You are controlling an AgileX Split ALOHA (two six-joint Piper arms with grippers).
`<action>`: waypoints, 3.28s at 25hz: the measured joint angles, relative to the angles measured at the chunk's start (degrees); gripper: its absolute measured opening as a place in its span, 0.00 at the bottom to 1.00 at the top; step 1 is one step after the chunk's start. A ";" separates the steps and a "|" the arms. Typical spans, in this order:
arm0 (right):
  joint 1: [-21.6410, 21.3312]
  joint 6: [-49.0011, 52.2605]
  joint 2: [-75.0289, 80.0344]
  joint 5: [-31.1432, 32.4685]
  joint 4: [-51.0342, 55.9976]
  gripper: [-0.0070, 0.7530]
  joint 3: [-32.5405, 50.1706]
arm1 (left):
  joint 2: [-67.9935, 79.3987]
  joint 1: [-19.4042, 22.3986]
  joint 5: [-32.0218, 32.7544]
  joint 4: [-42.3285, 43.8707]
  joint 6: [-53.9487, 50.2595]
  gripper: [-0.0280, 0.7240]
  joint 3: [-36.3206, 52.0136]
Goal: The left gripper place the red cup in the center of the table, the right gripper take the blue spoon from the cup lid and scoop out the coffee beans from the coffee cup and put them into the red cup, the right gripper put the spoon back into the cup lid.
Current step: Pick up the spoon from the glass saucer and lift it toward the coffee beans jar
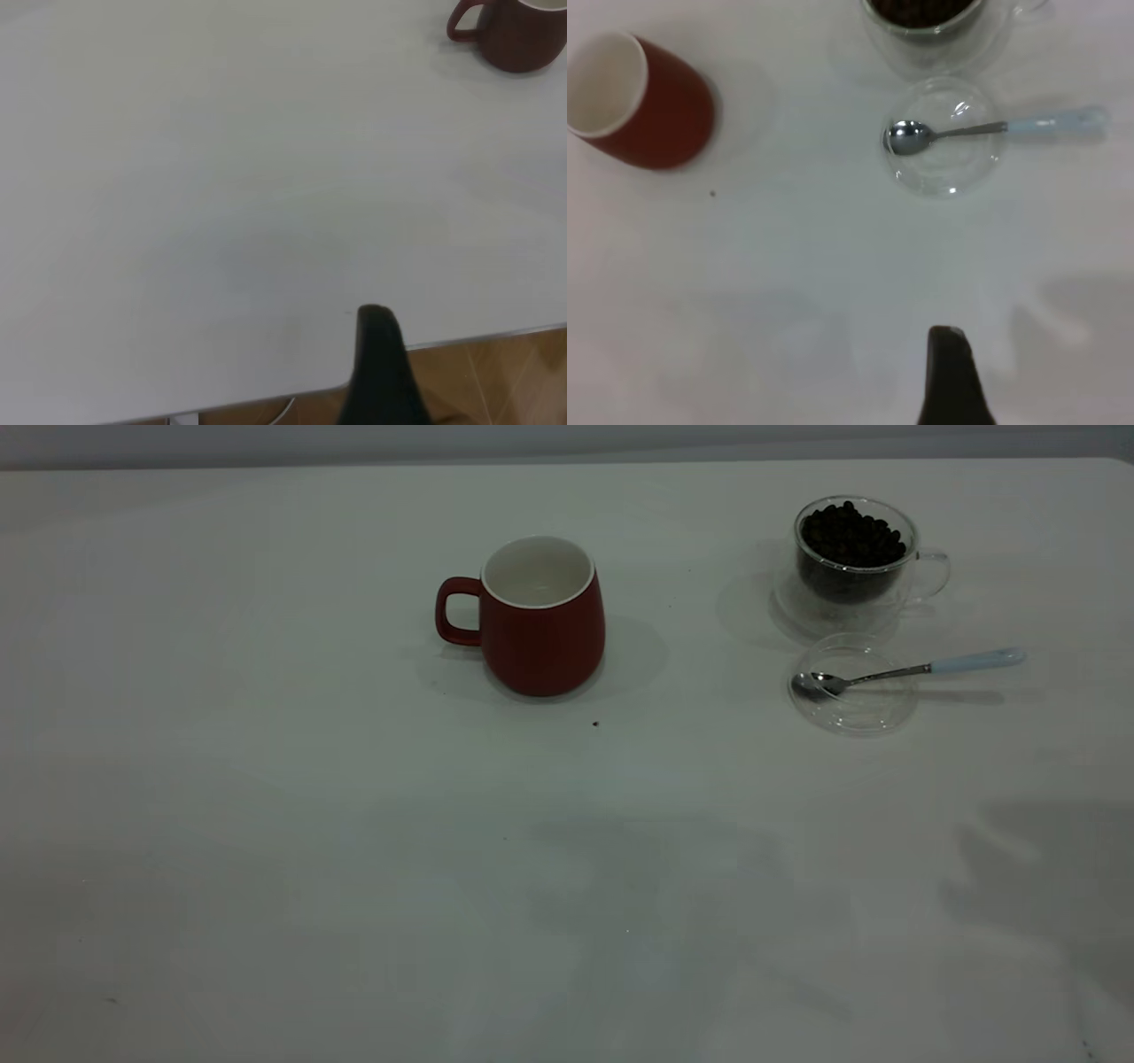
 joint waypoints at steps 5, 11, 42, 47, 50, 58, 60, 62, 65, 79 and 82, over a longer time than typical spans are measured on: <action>-0.14 -11.98 14.65 -1.11 5.32 0.72 -9.69 | 0.00 0.00 0.00 0.00 0.00 0.82 0.00; -6.93 -18.31 31.02 4.85 7.71 0.72 -20.94 | 0.00 0.00 0.00 0.00 0.00 0.82 0.00; -23.75 -41.18 62.37 26.02 29.94 0.72 -36.37 | 0.00 0.00 0.00 0.00 0.00 0.82 0.00; -24.47 -43.28 64.10 29.95 31.78 0.72 -38.37 | 0.00 0.00 0.00 0.00 0.00 0.82 0.00; -24.56 -43.50 65.21 32.17 32.23 0.72 -39.21 | 0.00 0.00 0.00 0.00 0.00 0.82 0.00; -24.56 -45.10 68.10 35.09 34.97 0.71 -39.59 | 0.00 0.00 0.00 0.00 0.00 0.82 0.00; -24.56 -45.68 68.48 35.09 35.51 0.70 -39.59 | 0.00 0.00 0.00 0.00 0.00 0.82 0.00; -24.56 -46.28 68.53 35.03 36.10 0.70 -39.59 | 0.00 0.00 0.00 0.00 0.00 0.82 0.00; -24.56 -46.52 68.53 34.99 37.36 0.69 -39.62 | 0.00 0.00 0.00 0.00 0.00 0.82 0.00; -24.56 -48.03 71.26 34.92 40.69 0.69 -39.68 | 0.00 0.00 0.00 0.00 0.00 0.82 0.00; -24.39 -48.94 72.00 34.92 42.16 0.69 -39.68 | 0.00 0.00 0.00 0.00 0.00 0.82 0.00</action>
